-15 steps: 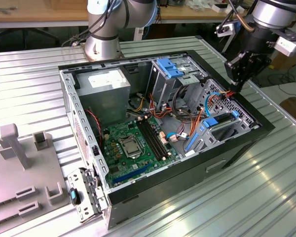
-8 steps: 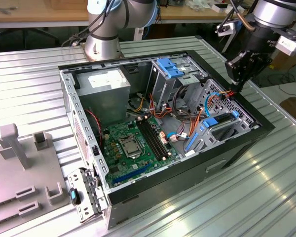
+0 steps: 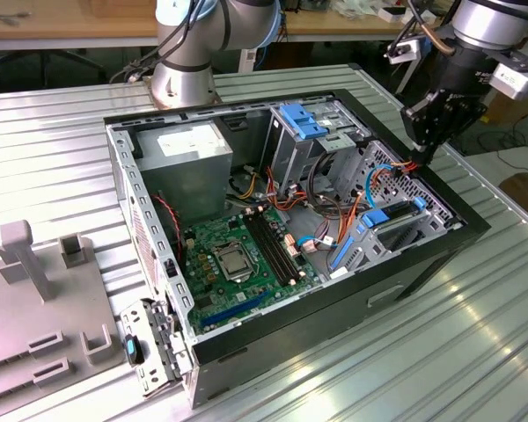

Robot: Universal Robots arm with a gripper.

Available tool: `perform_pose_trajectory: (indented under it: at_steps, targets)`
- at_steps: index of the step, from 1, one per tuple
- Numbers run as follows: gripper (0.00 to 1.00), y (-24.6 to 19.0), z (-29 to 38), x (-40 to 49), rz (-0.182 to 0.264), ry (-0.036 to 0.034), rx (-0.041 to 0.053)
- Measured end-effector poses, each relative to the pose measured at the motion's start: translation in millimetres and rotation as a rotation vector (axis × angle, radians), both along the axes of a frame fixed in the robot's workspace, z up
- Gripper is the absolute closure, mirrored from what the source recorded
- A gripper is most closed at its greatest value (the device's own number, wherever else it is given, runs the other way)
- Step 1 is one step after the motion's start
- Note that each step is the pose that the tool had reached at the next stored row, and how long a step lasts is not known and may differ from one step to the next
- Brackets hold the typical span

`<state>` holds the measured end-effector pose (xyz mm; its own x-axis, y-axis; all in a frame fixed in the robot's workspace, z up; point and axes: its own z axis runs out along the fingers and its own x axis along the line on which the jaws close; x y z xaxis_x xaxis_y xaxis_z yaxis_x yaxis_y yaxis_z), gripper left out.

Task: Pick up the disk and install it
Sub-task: 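Insert the first disk wire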

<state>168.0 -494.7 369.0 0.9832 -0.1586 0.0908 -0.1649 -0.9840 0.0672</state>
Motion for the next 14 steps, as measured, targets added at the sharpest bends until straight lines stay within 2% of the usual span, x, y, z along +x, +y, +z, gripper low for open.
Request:
perform_pose_trajectory:
  at_steps: [10,12,13,14]
  targets:
    - [0.83,-0.1,0.0,0.0,-0.068,0.0,0.0001]
    - [0.83,-0.1,0.4,0.0,-0.07,0.0002,0.0038]
    - [0.83,-0.1,0.9,0.0,-0.071,0.0007,0.0176]
    - [0.83,-0.1,1.5,0.1,-0.071,0.0015,0.041]
